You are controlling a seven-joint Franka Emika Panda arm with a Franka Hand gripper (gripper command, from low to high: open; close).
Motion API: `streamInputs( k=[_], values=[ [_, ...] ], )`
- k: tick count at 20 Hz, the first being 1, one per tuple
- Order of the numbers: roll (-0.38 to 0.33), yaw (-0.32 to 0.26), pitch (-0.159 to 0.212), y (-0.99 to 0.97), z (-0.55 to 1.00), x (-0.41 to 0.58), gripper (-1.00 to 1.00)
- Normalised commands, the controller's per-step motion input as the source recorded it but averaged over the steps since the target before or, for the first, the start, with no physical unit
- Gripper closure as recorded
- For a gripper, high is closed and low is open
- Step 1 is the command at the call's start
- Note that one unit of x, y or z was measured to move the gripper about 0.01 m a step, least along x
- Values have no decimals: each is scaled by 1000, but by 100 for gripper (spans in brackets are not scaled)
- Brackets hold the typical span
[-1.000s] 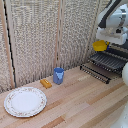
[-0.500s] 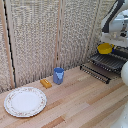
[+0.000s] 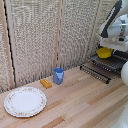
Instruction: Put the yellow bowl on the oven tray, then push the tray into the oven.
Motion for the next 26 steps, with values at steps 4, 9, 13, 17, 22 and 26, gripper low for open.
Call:
streamInputs(
  k=[4, 9, 13, 17, 22, 26],
  values=[
    [19, -71, 1, -589, 42, 54, 100],
    [13, -38, 13, -100, 6, 28, -100],
    [-19, -67, 81, 29, 126, 0, -100],
    [-38, 4, 139, 56, 601, -90, -100],
    [-58, 31, 210, 474, 625, -3, -100],
    [-69, 32, 218, 731, 494, 0, -100]
  ],
)
